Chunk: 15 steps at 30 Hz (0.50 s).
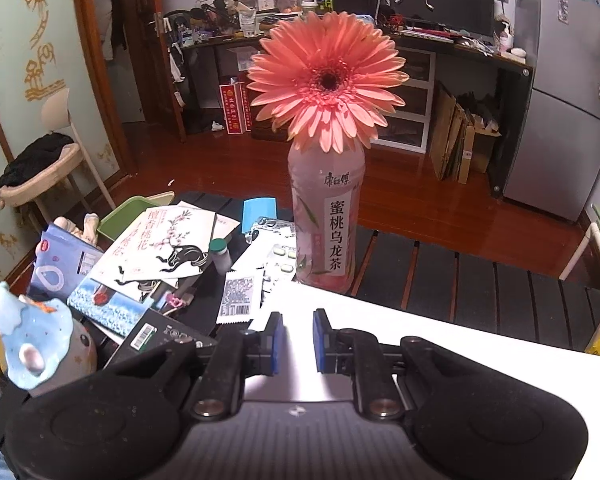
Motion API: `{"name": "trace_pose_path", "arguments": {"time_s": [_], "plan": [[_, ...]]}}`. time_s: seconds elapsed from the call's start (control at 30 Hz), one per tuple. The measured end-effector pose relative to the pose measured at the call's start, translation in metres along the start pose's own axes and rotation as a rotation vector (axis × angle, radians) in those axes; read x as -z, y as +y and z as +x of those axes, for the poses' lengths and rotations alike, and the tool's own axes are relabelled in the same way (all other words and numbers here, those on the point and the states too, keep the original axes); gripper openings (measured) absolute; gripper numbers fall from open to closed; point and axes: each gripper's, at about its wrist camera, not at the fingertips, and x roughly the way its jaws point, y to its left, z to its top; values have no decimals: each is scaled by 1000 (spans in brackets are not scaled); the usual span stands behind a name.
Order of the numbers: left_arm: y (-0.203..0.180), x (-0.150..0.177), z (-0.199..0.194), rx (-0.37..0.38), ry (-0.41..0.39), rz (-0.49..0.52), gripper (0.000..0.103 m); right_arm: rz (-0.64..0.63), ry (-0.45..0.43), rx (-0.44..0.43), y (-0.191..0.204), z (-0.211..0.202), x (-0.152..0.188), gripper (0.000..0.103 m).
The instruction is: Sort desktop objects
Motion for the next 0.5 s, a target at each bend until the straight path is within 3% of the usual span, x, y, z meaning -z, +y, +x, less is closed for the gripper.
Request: {"name": "trace_pose_path", "arguments": {"time_s": [0.5], "plan": [[-4,1,1,-8,-2,40,41,-1,21,12,-10,4,-8,10]]}}
